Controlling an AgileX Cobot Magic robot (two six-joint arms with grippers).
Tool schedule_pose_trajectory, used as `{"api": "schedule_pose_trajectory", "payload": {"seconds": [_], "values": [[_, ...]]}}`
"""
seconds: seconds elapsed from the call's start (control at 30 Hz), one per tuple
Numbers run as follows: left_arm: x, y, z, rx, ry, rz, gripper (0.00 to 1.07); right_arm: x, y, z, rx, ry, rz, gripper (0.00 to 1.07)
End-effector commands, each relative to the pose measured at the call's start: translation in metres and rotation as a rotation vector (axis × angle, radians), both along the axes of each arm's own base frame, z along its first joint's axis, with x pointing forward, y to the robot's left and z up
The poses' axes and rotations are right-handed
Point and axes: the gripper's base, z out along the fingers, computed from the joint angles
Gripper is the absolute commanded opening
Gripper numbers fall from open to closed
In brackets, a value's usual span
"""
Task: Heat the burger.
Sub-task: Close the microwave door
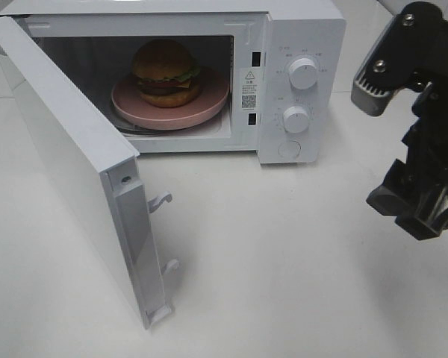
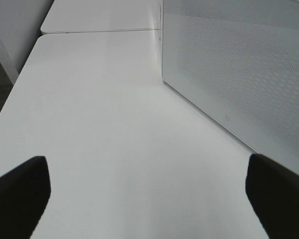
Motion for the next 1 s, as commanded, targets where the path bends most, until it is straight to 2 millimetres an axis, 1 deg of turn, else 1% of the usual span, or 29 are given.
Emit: {"api": "schedule_pose_trajectory", "payload": {"seconds": [0.03,0.1,0.23,0.3,0.4,0.47,0.57,0.63,0.67,0.73,0.77,0.83,0.87,0.9,0.93,1.0], "values": [[-0.002,0.0,0.0,0.0,-0.019,0.004,1.0,-0.008,-0.007,0.004,0.027,0.028,-0.075,0.74],[-0.002,0.0,0.0,0.0,-0.019,0.004,1.0,-0.015,-0.013,0.008,0.033,0.053,-0.13,0.74],[-0.002,0.0,0.0,0.0,-0.019,0.004,1.0,-0.022,-0.02,0.012,0.033,0.063,-0.158,0.74],[-0.002,0.0,0.0,0.0,-0.019,0.004,1.0,-0.032,-0.027,0.019,0.057,0.063,-0.201,0.74],[-0.002,0.0,0.0,0.0,-0.019,0.004,1.0,-0.035,-0.03,0.02,0.055,0.064,-0.206,0.74],[-0.002,0.0,0.0,0.0,-0.019,0.004,1.0,-0.045,-0.038,0.025,0.055,0.077,-0.236,0.74],[-0.002,0.0,0.0,0.0,-0.019,0.004,1.0,-0.047,-0.04,0.026,0.055,0.08,-0.244,0.74],[-0.002,0.0,0.0,0.0,-0.019,0.004,1.0,-0.057,-0.048,0.031,0.088,0.075,-0.29,0.74],[-0.002,0.0,0.0,0.0,-0.019,0.004,1.0,-0.057,-0.048,0.031,0.088,0.075,-0.29,0.74],[-0.002,0.0,0.0,0.0,-0.019,0.004,1.0,-0.066,-0.055,0.029,0.125,0.06,-0.313,0.74],[-0.002,0.0,0.0,0.0,-0.019,0.004,1.0,-0.066,-0.055,0.029,0.125,0.06,-0.313,0.74],[-0.002,0.0,0.0,0.0,-0.019,0.004,1.0,-0.078,-0.064,0.024,0.154,0.048,-0.333,0.74],[-0.002,0.0,0.0,0.0,-0.019,0.004,1.0,-0.078,-0.064,0.024,0.154,0.048,-0.333,0.74],[-0.002,0.0,0.0,0.0,-0.019,0.004,1.0,-0.085,-0.069,0.019,0.168,0.046,-0.339,0.74],[-0.002,0.0,0.0,0.0,-0.019,0.004,1.0,-0.085,-0.069,0.019,0.168,0.046,-0.339,0.74],[-0.002,0.0,0.0,0.0,-0.019,0.004,1.0,-0.095,-0.074,0.014,0.201,0.05,-0.347,0.74]]}}
